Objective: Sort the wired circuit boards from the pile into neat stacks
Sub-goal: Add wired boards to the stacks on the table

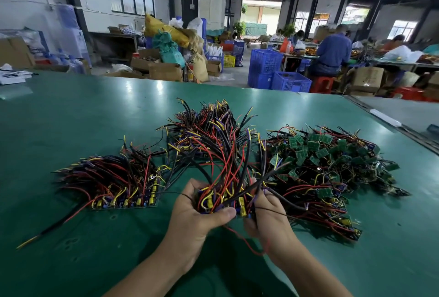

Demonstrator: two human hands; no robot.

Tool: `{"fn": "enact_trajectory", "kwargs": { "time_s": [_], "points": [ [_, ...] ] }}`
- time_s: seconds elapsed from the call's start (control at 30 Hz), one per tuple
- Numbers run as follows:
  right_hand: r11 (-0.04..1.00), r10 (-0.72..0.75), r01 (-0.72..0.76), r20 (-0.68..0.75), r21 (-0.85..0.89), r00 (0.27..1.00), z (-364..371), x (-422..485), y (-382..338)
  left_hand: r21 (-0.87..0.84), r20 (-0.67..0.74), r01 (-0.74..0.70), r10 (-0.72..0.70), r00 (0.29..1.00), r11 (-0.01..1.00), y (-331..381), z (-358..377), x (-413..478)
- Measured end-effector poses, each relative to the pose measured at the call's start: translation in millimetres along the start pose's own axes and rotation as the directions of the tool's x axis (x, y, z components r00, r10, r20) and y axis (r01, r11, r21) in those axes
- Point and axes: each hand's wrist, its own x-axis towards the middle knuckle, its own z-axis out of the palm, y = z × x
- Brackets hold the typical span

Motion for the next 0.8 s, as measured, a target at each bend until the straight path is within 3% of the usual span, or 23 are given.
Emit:
{"fn": "enact_trajectory", "kwargs": {
  "time_s": [0.1, 0.2, 0.43, 0.57, 0.73, 0.8],
  "points": [
    [0.984, 0.065, -0.083, 0.114, 0.158, 0.991, -2.4, -2.9, -11.2, 0.003, -0.005, 0.005, -0.005, 1.0, 1.0, 0.6, -1.3, 0.0],
    [0.985, 0.064, -0.086, 0.149, 0.151, 0.987, -7.0, -6.3, -18.3, 0.034, 0.003, -0.003, 0.002, 1.0, 0.999, 2.2, 1.2, -1.9],
    [0.969, 0.196, -0.185, -0.052, 0.167, 0.979, -0.8, -0.7, -16.6, 0.125, 0.015, -0.022, 0.02, 1.0, 0.992, 3.3, 8.1, -5.2],
    [0.953, 0.161, -0.138, -0.066, 0.268, 0.985, 2.8, -1.9, -22.0, 0.029, 0.038, 0.019, -0.02, 0.999, 0.999, 5.9, 6.6, -4.1],
    [0.977, 0.195, -0.192, -0.022, 0.097, 0.98, 4.5, -0.9, -26.0, -0.096, 0.034, 0.102, -0.099, 0.995, 0.99, 4.9, 5.8, -2.9],
    [0.969, 0.195, -0.19, -0.021, 0.16, 0.981, 5.1, -3.1, -24.4, -0.119, 0.029, 0.124, -0.122, 0.992, 0.985, 4.9, 5.2, -2.8]
  ]
}}
